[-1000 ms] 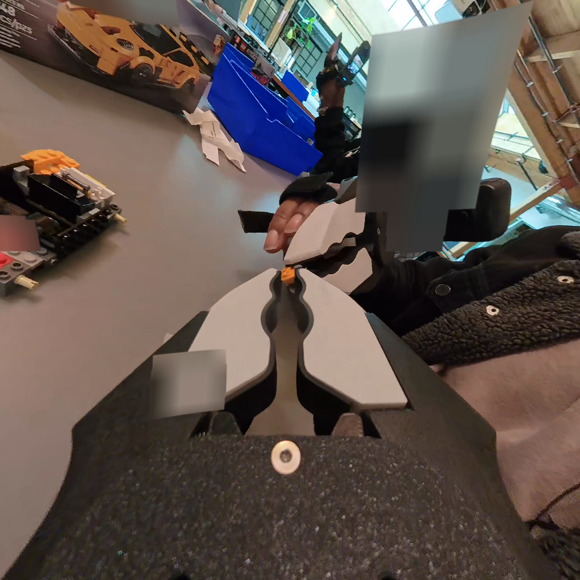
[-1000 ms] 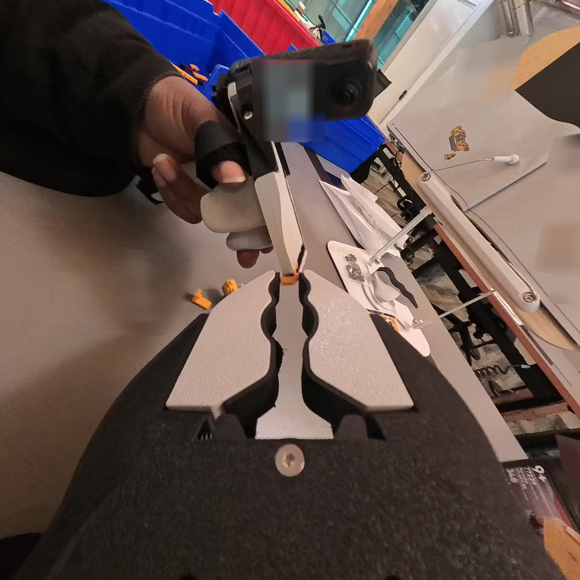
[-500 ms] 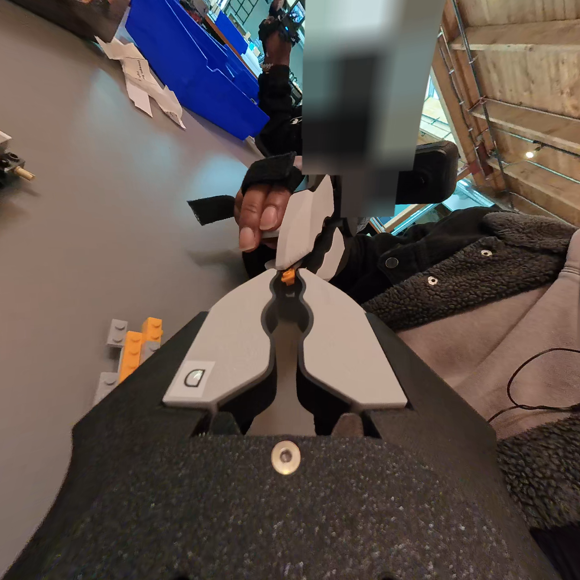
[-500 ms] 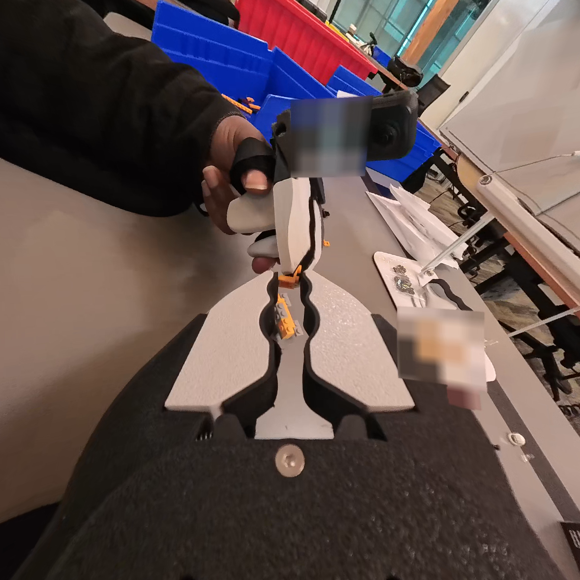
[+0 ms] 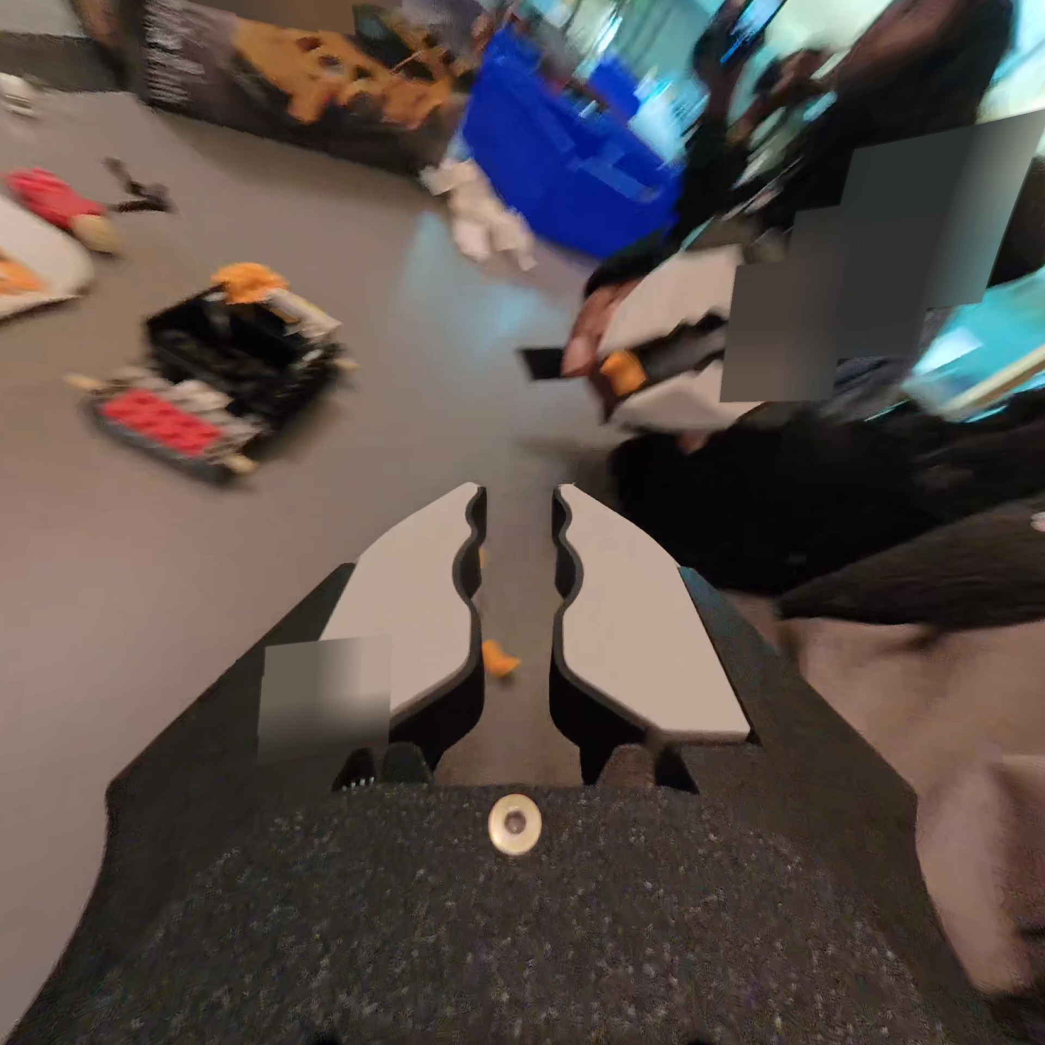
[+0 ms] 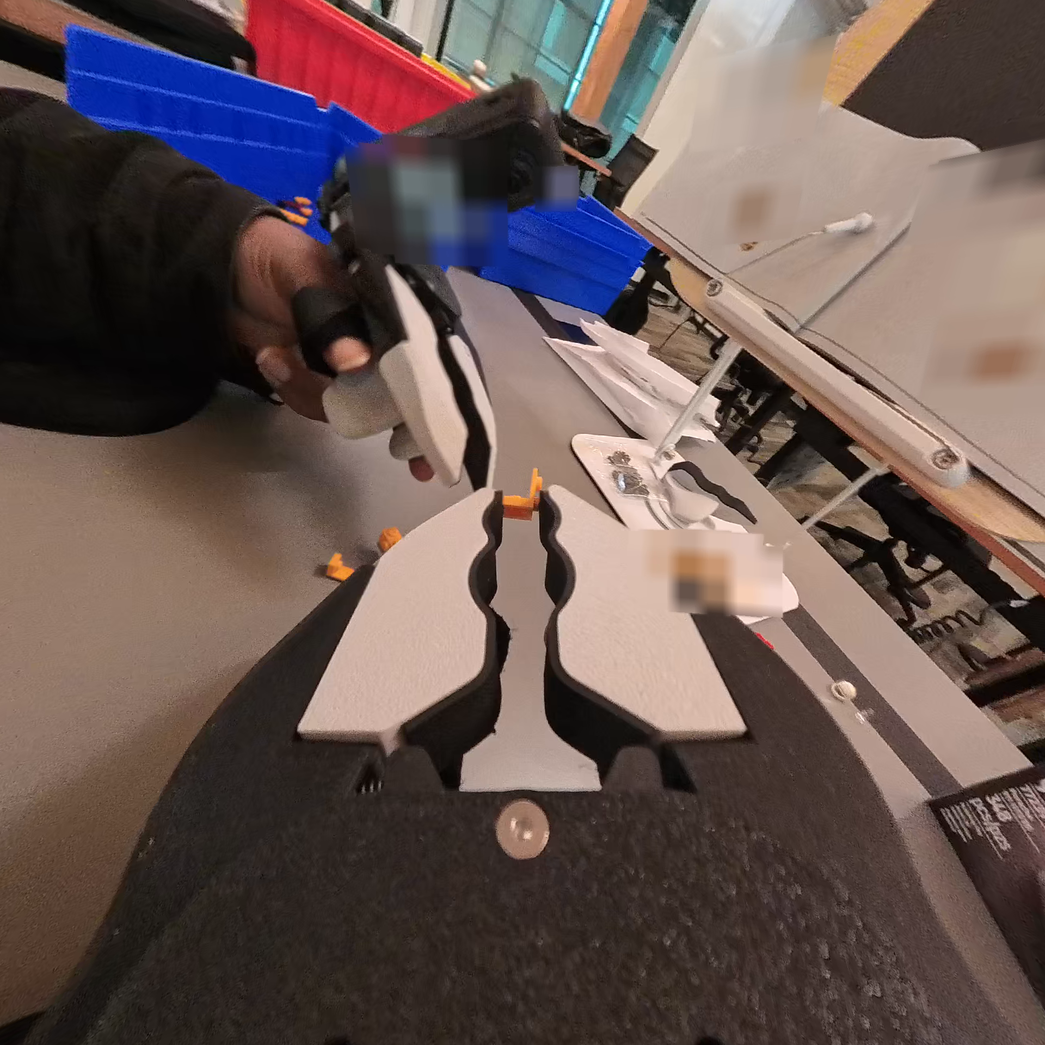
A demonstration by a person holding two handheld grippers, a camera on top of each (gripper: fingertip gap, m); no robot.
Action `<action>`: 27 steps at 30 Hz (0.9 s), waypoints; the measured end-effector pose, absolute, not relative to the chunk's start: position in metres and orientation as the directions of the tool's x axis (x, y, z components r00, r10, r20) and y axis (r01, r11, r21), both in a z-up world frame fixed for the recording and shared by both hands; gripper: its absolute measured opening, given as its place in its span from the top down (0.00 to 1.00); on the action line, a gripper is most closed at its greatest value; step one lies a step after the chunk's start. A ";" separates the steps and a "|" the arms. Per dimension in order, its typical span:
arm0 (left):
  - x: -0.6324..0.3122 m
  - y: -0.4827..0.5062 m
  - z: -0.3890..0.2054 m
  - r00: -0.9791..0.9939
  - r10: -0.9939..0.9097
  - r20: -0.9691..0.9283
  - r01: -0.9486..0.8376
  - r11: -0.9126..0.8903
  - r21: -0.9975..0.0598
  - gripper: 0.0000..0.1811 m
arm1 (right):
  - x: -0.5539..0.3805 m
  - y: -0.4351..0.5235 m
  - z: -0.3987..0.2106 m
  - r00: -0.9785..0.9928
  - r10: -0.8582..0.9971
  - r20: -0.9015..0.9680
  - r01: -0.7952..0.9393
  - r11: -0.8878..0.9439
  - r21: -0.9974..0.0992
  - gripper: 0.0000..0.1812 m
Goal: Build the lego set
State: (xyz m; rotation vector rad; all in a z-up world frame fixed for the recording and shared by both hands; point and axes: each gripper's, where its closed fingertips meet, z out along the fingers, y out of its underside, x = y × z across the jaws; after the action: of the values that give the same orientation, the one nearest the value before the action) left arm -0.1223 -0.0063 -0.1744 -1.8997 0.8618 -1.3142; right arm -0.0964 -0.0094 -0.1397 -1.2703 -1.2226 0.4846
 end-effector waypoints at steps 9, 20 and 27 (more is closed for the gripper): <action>-0.127 -0.001 -0.232 0.437 -0.894 0.102 -0.526 -0.347 -0.776 0.78 | -0.090 0.002 -0.144 0.396 0.821 0.410 0.356 0.275 -0.893 0.93; -0.126 -0.003 -0.249 0.423 -0.906 0.032 -0.615 -0.313 -0.723 0.89 | -0.089 0.005 -0.146 0.403 0.823 0.401 0.364 0.258 -0.895 0.93; -0.112 -0.011 -0.196 0.315 -0.814 0.487 -0.241 -0.565 -0.789 0.90 | -0.087 0.006 -0.140 0.420 0.820 0.389 0.337 0.257 -0.906 0.93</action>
State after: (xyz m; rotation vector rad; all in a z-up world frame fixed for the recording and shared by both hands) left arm -0.1118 -0.0112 -0.1963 -1.9864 0.9296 -1.2379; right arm -0.0867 0.0062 -0.1401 -1.3300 -1.1554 0.4533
